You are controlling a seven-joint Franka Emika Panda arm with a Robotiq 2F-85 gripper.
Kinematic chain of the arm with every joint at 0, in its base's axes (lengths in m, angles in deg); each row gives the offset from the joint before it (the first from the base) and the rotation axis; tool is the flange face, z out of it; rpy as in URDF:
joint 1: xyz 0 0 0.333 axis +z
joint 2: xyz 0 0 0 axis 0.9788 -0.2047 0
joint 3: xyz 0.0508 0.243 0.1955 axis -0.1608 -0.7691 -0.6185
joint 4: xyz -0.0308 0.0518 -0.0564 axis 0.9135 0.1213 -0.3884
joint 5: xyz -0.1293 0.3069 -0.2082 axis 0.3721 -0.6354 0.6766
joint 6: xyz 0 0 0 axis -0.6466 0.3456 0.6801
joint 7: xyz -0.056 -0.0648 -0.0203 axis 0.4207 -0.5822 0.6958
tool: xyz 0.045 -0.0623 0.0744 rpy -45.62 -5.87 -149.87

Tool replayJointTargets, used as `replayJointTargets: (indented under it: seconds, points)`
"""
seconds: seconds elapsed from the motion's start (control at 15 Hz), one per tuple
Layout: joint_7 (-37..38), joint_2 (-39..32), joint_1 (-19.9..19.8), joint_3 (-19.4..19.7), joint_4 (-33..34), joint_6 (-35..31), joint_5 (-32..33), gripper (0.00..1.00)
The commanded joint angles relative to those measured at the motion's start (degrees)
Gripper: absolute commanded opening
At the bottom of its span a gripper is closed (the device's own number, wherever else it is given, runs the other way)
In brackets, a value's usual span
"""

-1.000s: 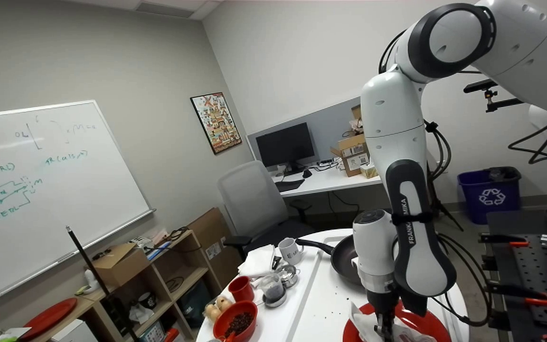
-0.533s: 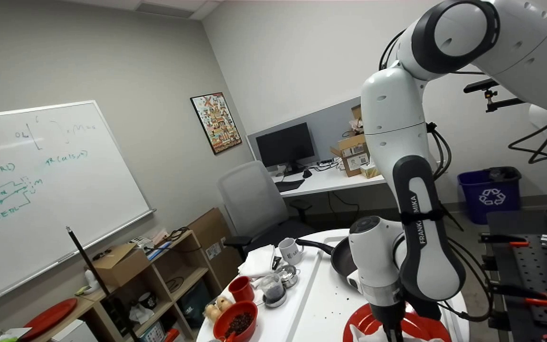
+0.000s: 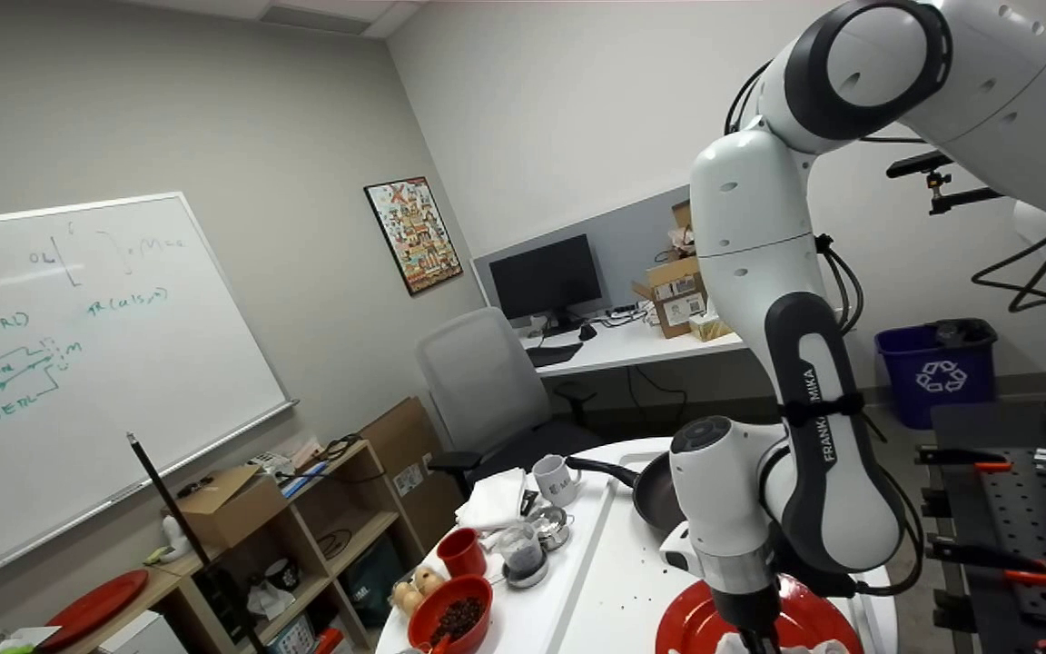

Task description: Pick up the cloth from the table and wipe the red plate

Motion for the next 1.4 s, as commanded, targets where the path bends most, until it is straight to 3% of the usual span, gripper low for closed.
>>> replayJointTargets:
  seconds: [0.0, 0.27, 1.33]
  points:
    - [-1.53, -1.2, 0.22, 2.05, 1.0, -2.26, 2.46, 0.05]
    - [-2.67, -3.18, 1.01, 4.29, 3.07, -4.45, 3.92, 0.05]
    - [-2.76, -3.0, 0.14, 5.62, 7.19, -6.38, 3.3, 0.05]
